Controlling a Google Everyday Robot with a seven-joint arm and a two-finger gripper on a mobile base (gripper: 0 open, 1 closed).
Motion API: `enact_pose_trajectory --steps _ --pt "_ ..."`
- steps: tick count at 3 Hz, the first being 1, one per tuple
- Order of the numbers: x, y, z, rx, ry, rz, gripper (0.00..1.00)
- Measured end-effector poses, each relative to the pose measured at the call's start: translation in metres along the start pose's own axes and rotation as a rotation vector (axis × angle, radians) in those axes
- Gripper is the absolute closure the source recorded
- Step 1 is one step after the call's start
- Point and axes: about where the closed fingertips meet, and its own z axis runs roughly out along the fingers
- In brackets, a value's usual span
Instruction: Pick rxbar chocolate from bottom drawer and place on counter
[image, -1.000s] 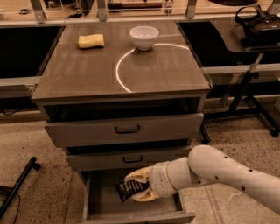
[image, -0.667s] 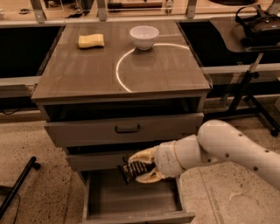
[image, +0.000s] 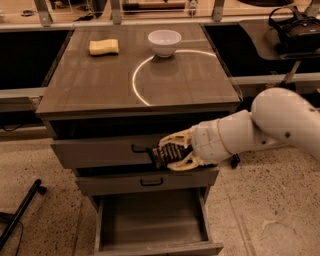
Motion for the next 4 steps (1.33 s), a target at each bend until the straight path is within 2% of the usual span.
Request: enact_pose_trajectory --steps 1,2,3,4 --pt "0.002 -0.014 -0.011 0.020 0.017 0.016 1.00" --pt "0.003 -0.019 -0.012 0.029 0.020 0.018 1.00" --pt "0.011 -0.047 -0.018 0.083 0.035 0.026 1.00" --pt "0.024 -0.088 -0.033 0.146 0.064 0.062 1.00"
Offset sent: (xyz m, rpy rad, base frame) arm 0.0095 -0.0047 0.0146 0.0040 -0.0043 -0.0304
